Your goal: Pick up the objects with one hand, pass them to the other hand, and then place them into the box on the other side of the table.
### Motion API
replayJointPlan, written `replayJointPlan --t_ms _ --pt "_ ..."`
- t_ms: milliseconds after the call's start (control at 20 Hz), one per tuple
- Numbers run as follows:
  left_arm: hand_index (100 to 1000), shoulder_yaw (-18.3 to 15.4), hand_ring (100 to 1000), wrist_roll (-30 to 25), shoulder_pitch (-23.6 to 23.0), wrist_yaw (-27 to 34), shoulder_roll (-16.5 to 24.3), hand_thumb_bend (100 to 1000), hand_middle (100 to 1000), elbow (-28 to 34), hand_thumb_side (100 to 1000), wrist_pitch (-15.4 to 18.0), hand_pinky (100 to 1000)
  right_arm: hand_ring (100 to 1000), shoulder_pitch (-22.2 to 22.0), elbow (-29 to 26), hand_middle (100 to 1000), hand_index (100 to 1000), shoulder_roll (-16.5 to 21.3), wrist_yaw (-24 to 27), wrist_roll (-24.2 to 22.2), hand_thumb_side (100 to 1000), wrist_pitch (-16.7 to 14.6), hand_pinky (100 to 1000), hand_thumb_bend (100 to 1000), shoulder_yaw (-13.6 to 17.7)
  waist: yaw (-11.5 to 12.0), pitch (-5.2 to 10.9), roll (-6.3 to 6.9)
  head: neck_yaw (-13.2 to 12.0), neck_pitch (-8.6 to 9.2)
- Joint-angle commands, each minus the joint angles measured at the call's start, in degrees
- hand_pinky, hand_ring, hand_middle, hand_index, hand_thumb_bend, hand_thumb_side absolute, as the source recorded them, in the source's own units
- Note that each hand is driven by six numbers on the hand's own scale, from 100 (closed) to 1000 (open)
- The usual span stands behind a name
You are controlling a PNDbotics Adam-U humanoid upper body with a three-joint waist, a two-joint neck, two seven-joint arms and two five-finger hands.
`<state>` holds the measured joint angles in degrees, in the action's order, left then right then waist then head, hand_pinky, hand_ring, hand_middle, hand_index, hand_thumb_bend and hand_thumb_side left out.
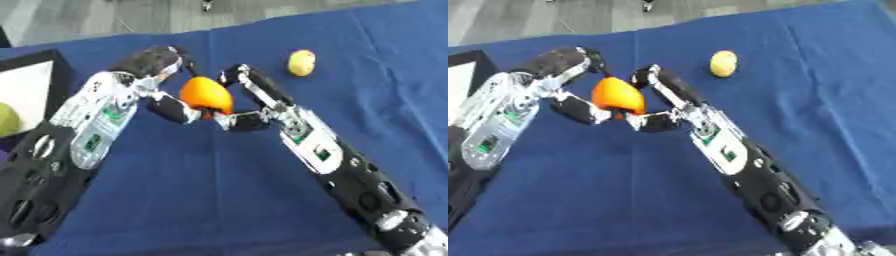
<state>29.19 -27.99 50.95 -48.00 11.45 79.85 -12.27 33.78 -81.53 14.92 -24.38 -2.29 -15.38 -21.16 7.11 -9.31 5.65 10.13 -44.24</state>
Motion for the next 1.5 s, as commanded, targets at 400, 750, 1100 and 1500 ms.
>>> replayJointPlan --t_ms 400,750,1100,1500 --pt "529 -0.2 706 2.0 1.1 6.8 0.2 216 647 1.9 332 0.7 699 608 1.0 -0.5 410 524 -0.3 -0.4 -0.3 100 0.3 710 100 -0.6 0.1 0.68 -0.28 -0.1 0.12" --pt "411 -0.2 660 3.2 1.2 7.7 0.5 187 582 2.8 320 0.5 670 621 1.0 -0.3 446 565 -0.2 -1.1 0.5 100 1.4 710 100 -0.6 0.1 0.69 -0.37 -0.1 0.12" --pt "363 0.0 633 4.0 1.2 5.9 0.6 226 537 3.4 289 0.7 655 670 1.0 -0.1 523 652 -0.3 -2.0 1.8 100 2.5 721 122 -0.6 0.0 0.76 -0.37 -0.2 0.12" --pt "349 0.0 618 2.6 1.2 1.6 0.7 277 513 3.6 247 2.0 644 816 1.1 0.5 745 847 -0.3 -4.8 -0.5 160 2.1 779 358 -0.4 -0.1 0.82 -0.35 -0.3 0.12"
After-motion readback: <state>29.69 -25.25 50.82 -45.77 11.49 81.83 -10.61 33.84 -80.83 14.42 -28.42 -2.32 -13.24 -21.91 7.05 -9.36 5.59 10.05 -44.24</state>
